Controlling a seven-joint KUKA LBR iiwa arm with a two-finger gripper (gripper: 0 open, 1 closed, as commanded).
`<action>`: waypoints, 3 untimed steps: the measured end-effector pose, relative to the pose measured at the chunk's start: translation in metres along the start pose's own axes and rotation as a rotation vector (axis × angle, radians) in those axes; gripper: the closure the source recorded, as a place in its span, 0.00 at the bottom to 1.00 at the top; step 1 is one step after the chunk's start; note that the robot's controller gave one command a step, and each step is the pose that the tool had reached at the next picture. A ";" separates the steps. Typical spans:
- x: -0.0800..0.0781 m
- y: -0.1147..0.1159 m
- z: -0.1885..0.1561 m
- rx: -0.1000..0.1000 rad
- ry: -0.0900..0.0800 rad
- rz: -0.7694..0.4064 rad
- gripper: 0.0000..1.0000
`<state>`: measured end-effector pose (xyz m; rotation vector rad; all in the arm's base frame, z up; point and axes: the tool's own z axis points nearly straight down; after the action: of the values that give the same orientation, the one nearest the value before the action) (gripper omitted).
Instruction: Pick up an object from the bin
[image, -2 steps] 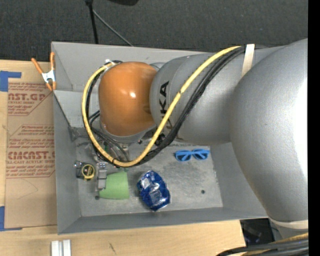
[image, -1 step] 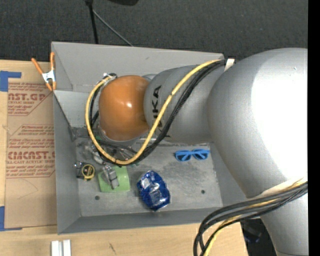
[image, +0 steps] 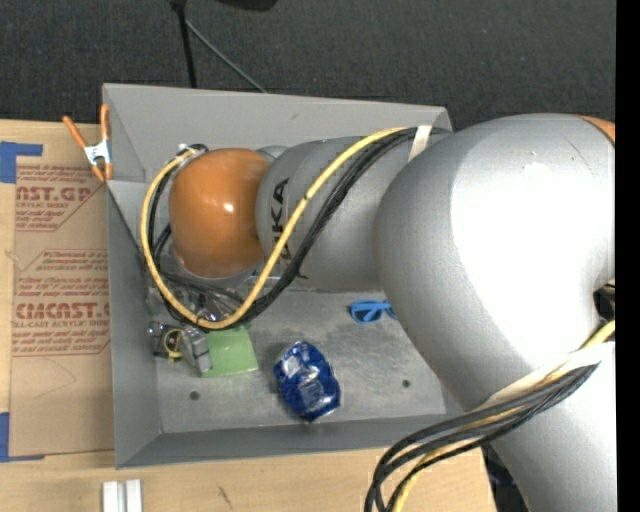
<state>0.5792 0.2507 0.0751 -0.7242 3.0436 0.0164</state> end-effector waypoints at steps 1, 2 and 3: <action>0.003 -0.004 0.003 0.005 0.006 0.001 1.00; 0.041 0.006 -0.046 0.006 0.013 0.010 1.00; 0.083 -0.013 -0.080 0.003 0.015 -0.527 1.00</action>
Offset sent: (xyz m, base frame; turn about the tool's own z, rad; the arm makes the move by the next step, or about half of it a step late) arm 0.0000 0.0000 0.0000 0.0000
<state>0.5103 0.2007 0.1541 -1.4976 2.7595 0.0005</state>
